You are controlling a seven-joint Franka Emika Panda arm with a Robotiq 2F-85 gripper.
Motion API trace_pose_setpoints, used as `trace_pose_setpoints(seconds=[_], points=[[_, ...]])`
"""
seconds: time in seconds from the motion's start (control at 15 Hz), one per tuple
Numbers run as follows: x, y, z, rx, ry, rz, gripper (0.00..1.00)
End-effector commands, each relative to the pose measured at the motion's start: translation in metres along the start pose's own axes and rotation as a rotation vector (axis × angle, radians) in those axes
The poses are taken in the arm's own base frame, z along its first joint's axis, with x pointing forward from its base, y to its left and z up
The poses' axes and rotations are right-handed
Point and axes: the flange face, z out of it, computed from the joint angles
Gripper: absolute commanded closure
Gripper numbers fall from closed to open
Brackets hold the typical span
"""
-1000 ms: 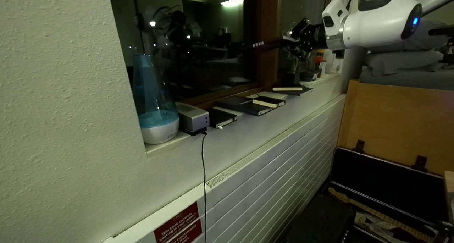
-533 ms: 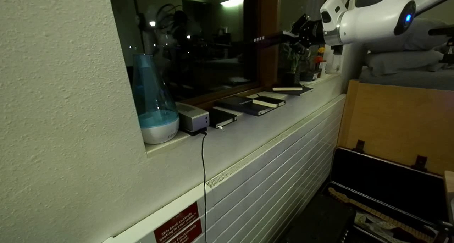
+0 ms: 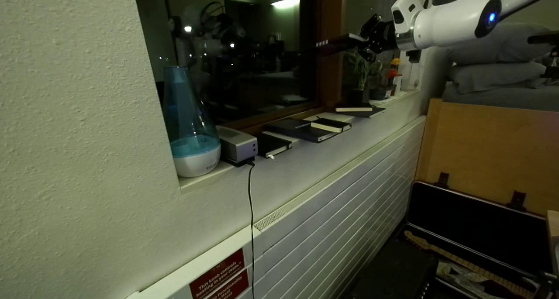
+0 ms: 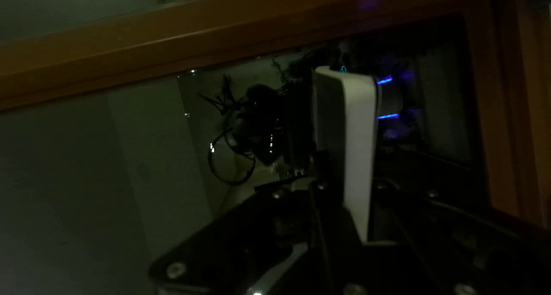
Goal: Change the position of the object
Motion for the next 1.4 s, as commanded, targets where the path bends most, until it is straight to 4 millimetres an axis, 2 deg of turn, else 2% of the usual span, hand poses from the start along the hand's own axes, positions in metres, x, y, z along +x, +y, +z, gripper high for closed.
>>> trace_pose_setpoints(seconds=[0.0, 0.73, 1.33], points=[[-0.003, 0.008, -0.001, 0.019, 0.01, -0.041, 0.97], [0.023, -0.016, -0.016, 0.066, 0.084, -0.187, 0.97], [0.001, -0.026, -0.011, 0.092, 0.059, -0.195, 0.97]])
